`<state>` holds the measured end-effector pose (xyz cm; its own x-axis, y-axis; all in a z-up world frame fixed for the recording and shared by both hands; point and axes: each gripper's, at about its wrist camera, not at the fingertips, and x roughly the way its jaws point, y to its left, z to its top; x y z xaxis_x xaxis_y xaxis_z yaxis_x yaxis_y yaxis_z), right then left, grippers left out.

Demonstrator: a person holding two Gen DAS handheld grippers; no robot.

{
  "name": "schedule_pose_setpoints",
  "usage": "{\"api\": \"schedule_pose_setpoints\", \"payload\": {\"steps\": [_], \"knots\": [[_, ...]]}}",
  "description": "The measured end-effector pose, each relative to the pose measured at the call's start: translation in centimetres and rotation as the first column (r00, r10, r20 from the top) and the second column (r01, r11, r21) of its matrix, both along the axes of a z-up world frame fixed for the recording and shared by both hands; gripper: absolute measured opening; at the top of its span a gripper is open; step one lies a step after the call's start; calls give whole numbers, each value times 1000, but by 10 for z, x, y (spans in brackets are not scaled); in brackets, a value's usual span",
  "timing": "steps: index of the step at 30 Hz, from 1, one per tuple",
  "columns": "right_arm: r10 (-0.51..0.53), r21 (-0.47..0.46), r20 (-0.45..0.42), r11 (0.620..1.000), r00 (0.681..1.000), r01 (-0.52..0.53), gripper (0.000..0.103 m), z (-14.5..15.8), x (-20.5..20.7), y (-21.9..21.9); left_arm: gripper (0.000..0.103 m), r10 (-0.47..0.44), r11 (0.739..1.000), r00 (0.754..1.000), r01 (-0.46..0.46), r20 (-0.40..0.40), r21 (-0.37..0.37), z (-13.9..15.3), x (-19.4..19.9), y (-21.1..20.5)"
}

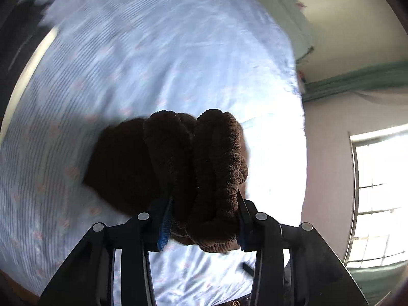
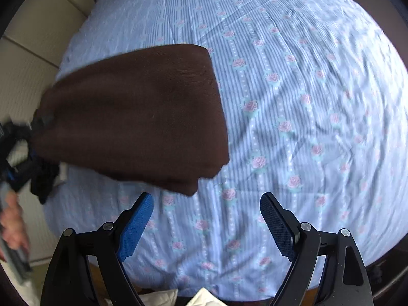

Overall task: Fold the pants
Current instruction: 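Carry the folded pants with the left gripper toward the black clothes stack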

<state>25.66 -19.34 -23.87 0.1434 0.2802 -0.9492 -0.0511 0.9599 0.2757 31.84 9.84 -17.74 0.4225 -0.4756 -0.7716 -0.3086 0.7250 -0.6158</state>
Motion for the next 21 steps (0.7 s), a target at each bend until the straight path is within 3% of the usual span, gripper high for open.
{"api": "schedule_pose_setpoints", "payload": {"steps": [5, 10, 15, 18, 21], "knots": [[-62, 117, -16, 991, 998, 63, 87, -16, -10, -3, 39, -95, 995, 990, 93, 101, 30, 57, 33, -39], [-111, 156, 13, 982, 994, 108, 87, -26, -2, 11, 39, -144, 989, 980, 141, 137, 32, 86, 60, -68], [-104, 160, -14, 981, 994, 105, 87, -47, 6, 33, 39, -158, 987, 980, 153, 124, 47, 90, 69, -79], [-117, 96, 6, 989, 993, 116, 87, -57, 10, 38, 39, -175, 984, 976, 169, 127, 61, 90, 63, -79], [-244, 85, 52, 967, 968, 239, 86, -51, 12, 9, 38, -182, 982, 975, 174, 126, 77, 89, 56, -72]]}}
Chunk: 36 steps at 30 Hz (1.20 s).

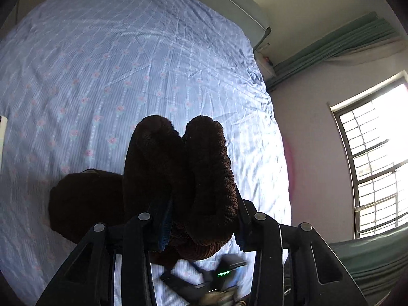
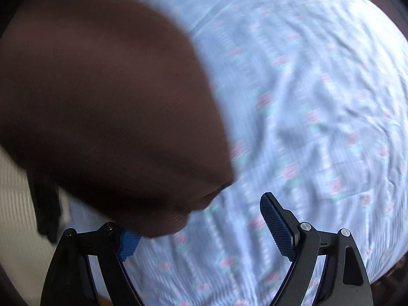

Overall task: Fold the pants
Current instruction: 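Carry the folded pants with the left gripper toward the black clothes stack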

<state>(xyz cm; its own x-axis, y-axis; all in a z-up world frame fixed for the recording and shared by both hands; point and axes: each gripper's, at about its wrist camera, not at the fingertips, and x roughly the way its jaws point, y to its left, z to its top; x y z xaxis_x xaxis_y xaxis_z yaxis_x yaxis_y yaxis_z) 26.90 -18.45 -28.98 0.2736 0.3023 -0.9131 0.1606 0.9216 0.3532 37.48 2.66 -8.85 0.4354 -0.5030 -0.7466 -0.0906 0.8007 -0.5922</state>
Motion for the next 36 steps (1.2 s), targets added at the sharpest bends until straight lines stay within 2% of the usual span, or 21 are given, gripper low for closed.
{"api": "schedule_pose_setpoints", "payload": {"steps": [2, 4, 6, 8, 10, 18, 21, 25, 30, 33, 36], "knots": [[-107, -21, 54, 994, 993, 108, 86, 13, -2, -27, 37, -1, 999, 1000, 1, -1, 34, -5, -6, 8], [-224, 11, 80, 975, 971, 224, 86, 23, -3, -55, 37, 2, 999, 1000, -1, -20, 37, -17, -12, 16], [-259, -35, 76, 964, 963, 262, 86, 27, 2, -64, 37, 12, 1000, 998, -11, -61, 18, -36, -17, 26], [-218, -137, 96, 963, 971, 230, 85, 29, 8, -59, 36, 50, 999, 991, -52, -124, -11, -57, -20, 38], [-179, -187, 90, 963, 980, 193, 85, 25, 11, -54, 36, 65, 998, 987, -67, -144, -6, -70, -22, 45], [-62, -273, 30, 960, 998, 68, 85, 13, 15, -44, 35, 119, 993, 958, -113, -262, 38, -130, -57, 78], [41, -345, 46, 938, 998, -23, 86, 17, 14, -26, 35, 137, 990, 948, -125, -288, 61, -146, -67, 90], [128, -413, 41, 905, 991, -99, 86, 18, 14, -13, 36, 124, 991, 948, -105, -293, 81, -161, -73, 94], [161, -383, -24, 910, 987, -158, 87, 11, 19, -14, 38, 120, 990, 947, -90, -298, 112, -162, -82, 90], [184, -330, -64, 924, 981, -195, 87, 11, 16, -11, 49, 124, 985, 946, -79, -300, 155, -167, -86, 93], [205, -284, -149, 928, 967, -241, 86, 16, 7, -11, 58, 135, 981, 941, -82, -310, 178, -172, -89, 99]]}}
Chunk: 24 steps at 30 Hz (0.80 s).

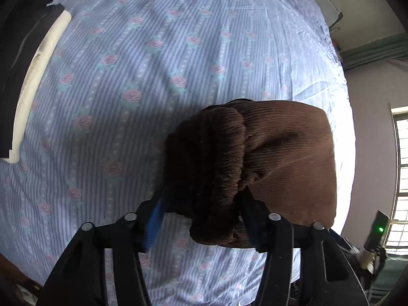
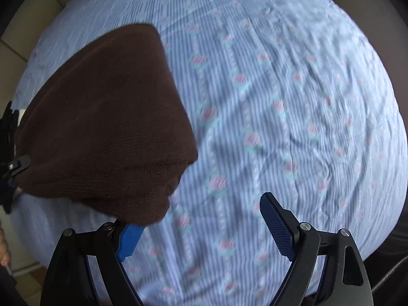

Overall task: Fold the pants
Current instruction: 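Carry the folded pants with the left gripper toward the black clothes stack, then grasp the pants' other end with the right gripper while the left gripper holds the bundle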

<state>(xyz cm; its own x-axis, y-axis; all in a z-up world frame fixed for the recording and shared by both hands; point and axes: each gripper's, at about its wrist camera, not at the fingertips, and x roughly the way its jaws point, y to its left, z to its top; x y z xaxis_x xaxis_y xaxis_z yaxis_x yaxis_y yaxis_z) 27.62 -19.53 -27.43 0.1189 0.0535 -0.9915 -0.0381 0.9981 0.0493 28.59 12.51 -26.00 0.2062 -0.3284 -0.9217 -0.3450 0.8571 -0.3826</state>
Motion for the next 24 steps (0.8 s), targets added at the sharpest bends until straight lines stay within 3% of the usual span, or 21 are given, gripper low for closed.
{"api": "schedule_pose_setpoints", "payload": {"steps": [2, 5, 8, 10, 13, 24], "knots": [[5, 24, -7, 1000, 1000, -5, 86, 19, -11, -1, 62, -20, 999, 1000, 20, 6, 28, 0, -3, -4], [37, 25, 110, 999, 993, -40, 86, 58, -17, 1, 65, -56, 994, 998, 54, 15, 90, 2, -4, -14], [46, 85, 192, 994, 980, -63, 86, 65, 2, 2, 74, -44, 994, 999, 42, 11, 100, -1, -6, -10], [19, 168, 185, 984, 983, -51, 86, 50, 22, 0, 80, -29, 996, 1000, 29, -1, 82, -5, -8, -5], [-2, 249, 103, 968, 995, -24, 86, 17, 44, 0, 85, -35, 997, 999, 35, -6, 72, -12, -11, -2], [97, 262, 7, 960, 995, -96, 86, -50, 68, 11, 102, -87, 996, 995, 87, 39, 2, -45, -7, -1]]}}
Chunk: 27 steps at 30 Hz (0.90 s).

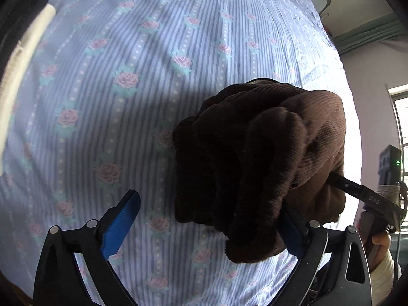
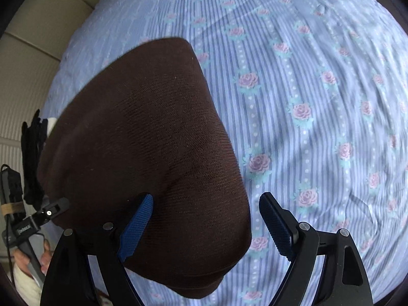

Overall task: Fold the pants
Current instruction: 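Grasp the pants' other end with the right gripper while the left gripper holds the bundle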

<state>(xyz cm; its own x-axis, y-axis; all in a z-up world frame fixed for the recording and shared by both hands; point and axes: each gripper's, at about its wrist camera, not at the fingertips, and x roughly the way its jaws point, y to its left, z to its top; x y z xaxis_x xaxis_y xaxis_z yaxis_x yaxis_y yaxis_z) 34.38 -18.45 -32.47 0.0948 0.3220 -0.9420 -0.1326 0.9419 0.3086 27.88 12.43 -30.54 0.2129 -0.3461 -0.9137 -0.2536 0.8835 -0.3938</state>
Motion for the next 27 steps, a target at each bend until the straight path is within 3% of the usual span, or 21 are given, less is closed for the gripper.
{"api": "schedule_pose_setpoints", "payload": {"steps": [11, 16, 20, 21, 22, 25, 27], "knots": [[14, 42, -27, 999, 1000, -13, 86, -37, 19, 14, 102, -9, 989, 999, 15, 46, -145, -30, 14, 0], [1, 80, -37, 997, 999, 2, 86, -45, 31, 19, 102, 42, 970, 998, -29, 50, -242, -44, 29, -2], [-20, 120, -49, 992, 999, 26, 86, -50, 37, 23, 100, 73, 960, 996, -58, 45, -273, -48, 34, -6], [-27, 127, -52, 991, 998, 34, 84, -50, 38, 23, 96, 75, 959, 996, -59, 45, -278, -47, 31, -3], [-36, 143, -57, 989, 998, 44, 70, -50, 38, 25, 89, 76, 957, 996, -61, 44, -283, -46, 29, -2], [-41, 184, -53, 982, 998, 50, 56, -40, 34, 28, 71, 87, 958, 995, -70, 47, -279, -28, 22, 5], [-35, 186, -38, 982, 999, 41, 51, -30, 28, 30, 63, 80, 963, 995, -64, 52, -263, -16, 17, 5]]}}
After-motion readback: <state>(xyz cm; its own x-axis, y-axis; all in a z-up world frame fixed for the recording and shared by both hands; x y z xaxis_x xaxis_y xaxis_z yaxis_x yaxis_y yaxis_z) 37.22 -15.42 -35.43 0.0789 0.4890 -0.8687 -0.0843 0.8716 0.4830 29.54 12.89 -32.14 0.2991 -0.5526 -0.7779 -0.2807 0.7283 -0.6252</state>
